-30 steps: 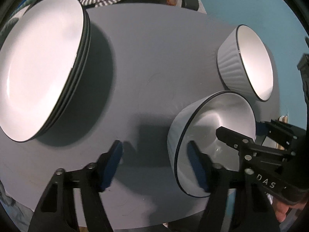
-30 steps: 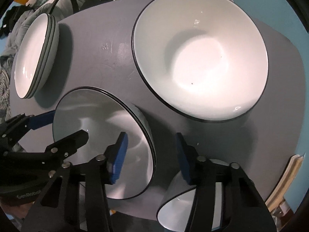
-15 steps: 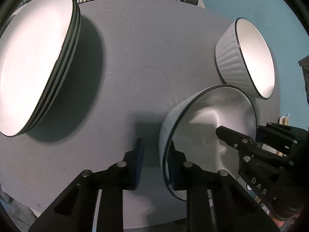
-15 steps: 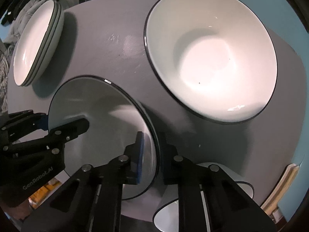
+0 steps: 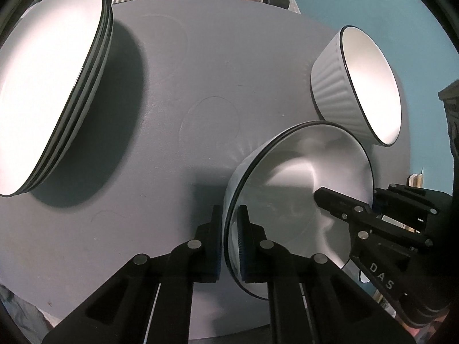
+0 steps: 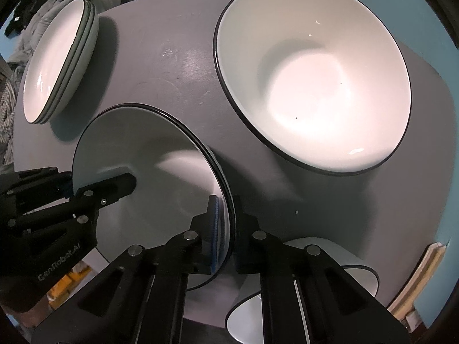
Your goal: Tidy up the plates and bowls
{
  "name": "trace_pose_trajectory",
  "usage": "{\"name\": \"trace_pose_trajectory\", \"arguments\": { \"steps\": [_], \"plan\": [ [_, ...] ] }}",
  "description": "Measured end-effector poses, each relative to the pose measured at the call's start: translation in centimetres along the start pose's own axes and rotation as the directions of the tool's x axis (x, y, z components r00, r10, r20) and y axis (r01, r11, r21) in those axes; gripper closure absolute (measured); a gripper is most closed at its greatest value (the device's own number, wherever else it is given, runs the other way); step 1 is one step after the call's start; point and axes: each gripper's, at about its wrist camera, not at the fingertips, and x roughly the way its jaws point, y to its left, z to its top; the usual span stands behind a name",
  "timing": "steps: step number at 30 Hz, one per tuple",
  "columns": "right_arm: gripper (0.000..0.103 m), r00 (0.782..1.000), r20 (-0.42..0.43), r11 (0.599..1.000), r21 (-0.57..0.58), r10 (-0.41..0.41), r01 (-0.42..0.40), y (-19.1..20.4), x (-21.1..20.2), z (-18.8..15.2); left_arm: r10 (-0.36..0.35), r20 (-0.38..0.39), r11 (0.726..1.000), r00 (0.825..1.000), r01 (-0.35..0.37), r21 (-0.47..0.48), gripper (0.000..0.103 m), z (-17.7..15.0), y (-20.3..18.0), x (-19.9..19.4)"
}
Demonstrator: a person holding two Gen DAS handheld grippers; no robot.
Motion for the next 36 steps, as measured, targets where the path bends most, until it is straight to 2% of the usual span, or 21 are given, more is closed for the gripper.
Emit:
{"name": "trace_pose_trajectory", "arguments": {
  "steps": [3,14,21,23,36],
  "plan": [
    [0.096,1.0,0.0,1.0,0.003,0.006,-0.006,-0.5,0.3,0.2,0.013,0.0,1.0,1.0,-0.013,0.009,0.094,-0.6,-0.1,1.6],
    [0.096,1.0,-0.002,1.0,0.002,0.01,-0.01,-0.1,0.2,0.0,0.027,-0.001,0.999,1.0,-0.027,0.031,0.094,-0.8,-0.5,1.4],
    [0.096,1.0,-0.001,0.999,0.015,0.031,-0.031,0.1,-0.3,0.1,0.027,0.001,0.999,1.0,-0.027,0.024,0.094,-0.5,-0.9,0.5],
    [0.096,0.999,0.0,0.999,0.019,0.039,-0.038,-1.0,-0.6,0.1,0.029,0.004,0.999,1.0,-0.03,0.029,0.094,-0.5,-1.0,-0.1],
    [0.096,1.0,0.02,1.0,0.021,0.021,-0.021,-0.6,-4.5,1.0,0.009,0.017,0.997,1.0,-0.01,0.07,0.094,0.7,-2.2,-2.9]
  ]
}}
